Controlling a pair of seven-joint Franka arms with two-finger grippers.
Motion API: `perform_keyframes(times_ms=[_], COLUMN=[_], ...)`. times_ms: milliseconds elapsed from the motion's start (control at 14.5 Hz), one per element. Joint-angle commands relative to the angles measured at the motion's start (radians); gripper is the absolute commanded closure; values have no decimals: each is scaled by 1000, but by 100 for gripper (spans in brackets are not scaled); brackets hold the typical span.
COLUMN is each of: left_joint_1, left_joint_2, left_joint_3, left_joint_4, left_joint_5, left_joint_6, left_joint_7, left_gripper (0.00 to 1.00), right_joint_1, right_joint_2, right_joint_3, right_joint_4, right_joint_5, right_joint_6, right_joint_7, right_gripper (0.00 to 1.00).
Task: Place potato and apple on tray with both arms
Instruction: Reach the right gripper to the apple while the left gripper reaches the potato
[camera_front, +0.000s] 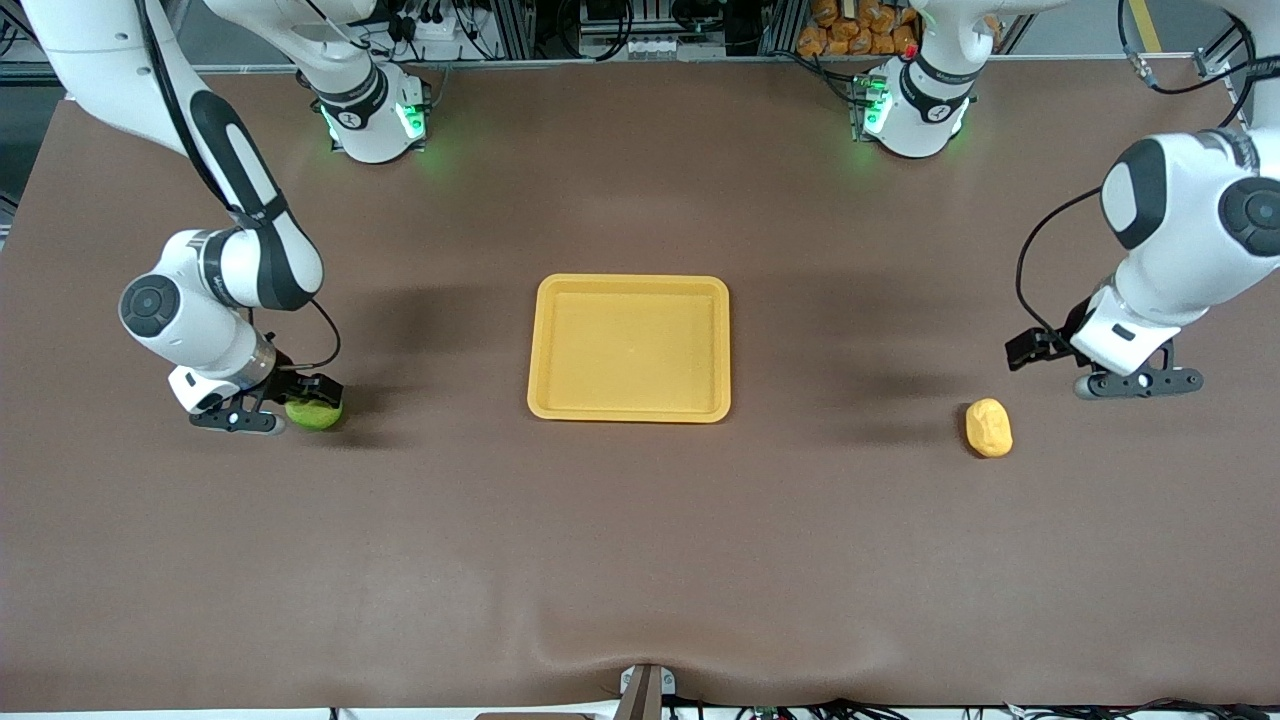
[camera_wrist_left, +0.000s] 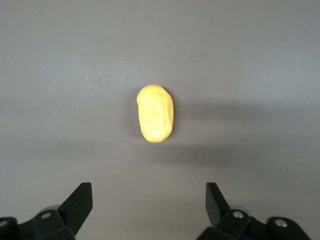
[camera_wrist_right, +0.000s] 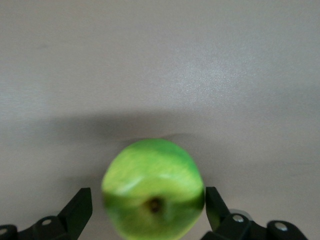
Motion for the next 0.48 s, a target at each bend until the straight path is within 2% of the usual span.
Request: perform_keyframes(times_ms=[0, 277, 346, 415], left_joint_1=[16, 16, 16, 14], left_joint_2=[57, 133, 150, 169], left_joint_3=[-1, -1, -1, -1], left_joint_4=[0, 5, 10, 16], left_joint_5=[17, 19, 19, 17], left_joint_6=[79, 176, 185, 196], left_joint_7=[-5, -54, -54, -54], left_gripper=[0, 0, 0, 0], right_joint_1=[-15, -17, -17, -14], right_joint_2=[54, 66, 59, 53], right_joint_3=[3, 5, 5, 5], right_joint_4=[8, 14, 20, 25], right_joint_5=[-19, -17, -17, -17], right_joint_6=[56, 59, 58, 49], right_joint_7=[0, 11, 15, 17], right_gripper=[0, 2, 28, 46])
